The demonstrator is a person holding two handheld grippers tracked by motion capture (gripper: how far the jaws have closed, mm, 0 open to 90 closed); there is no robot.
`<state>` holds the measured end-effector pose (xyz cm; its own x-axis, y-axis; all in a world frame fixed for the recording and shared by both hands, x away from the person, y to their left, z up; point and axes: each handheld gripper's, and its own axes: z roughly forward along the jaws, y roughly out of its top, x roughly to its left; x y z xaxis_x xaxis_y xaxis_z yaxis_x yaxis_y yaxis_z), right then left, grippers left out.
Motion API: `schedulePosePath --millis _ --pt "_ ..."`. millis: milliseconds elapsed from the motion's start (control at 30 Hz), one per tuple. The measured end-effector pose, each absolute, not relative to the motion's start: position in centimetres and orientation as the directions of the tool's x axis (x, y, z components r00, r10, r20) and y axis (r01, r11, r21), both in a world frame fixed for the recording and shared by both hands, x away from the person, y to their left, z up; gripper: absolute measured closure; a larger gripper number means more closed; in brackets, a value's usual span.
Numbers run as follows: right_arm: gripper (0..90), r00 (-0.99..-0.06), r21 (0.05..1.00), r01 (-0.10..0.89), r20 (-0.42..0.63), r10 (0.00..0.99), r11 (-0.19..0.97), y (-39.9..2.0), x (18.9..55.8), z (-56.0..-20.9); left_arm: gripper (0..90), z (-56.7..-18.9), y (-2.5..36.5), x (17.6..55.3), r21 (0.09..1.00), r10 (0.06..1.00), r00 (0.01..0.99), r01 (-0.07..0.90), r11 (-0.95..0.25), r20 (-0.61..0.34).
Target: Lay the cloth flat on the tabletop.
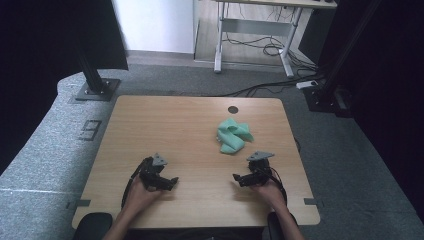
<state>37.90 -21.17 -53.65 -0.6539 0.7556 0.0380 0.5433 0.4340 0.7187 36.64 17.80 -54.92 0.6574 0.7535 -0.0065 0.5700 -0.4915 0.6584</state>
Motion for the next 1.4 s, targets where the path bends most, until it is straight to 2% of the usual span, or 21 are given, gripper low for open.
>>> schedulePosePath --millis 200,333,767,900,1133,1400 --pt "12.7 -0.651 0.739 0.533 0.048 0.757 0.412 -21.2 38.9 -52.8 0.0 -54.9 17.8 36.6 0.658 0.754 0.657 0.57 -0.491 -0.007" --pt "14.4 -0.647 0.747 0.533 0.058 0.76 0.397 -21.2 39.5 -52.4 0.0 -54.9 17.8 36.6 0.658 0.754 0.657 0.57 -0.491 -0.007" --pt "33.1 -0.648 0.75 0.519 0.033 0.761 0.41 -19.7 42.4 -51.0 0.0 -54.9 17.8 36.6 0.658 0.754 0.657 0.57 -0.491 -0.007" --pt "43.2 -0.648 0.746 0.518 0.023 0.762 0.418 -19.3 43.4 -50.6 0.0 -54.9 17.8 36.6 0.66 0.755 0.656 0.571 -0.488 -0.008" --pt "53.9 -0.64 0.73 0.522 -0.006 0.768 0.441 -18.5 45.1 -50.1 0.0 -54.9 17.8 36.6 0.658 0.754 0.657 0.57 -0.491 -0.007" --pt "55.2 -0.627 0.707 0.546 -0.011 0.779 0.449 -17.8 47.2 -50.7 0.0 -54.9 17.8 36.6 0.658 0.754 0.657 0.571 -0.491 -0.007"
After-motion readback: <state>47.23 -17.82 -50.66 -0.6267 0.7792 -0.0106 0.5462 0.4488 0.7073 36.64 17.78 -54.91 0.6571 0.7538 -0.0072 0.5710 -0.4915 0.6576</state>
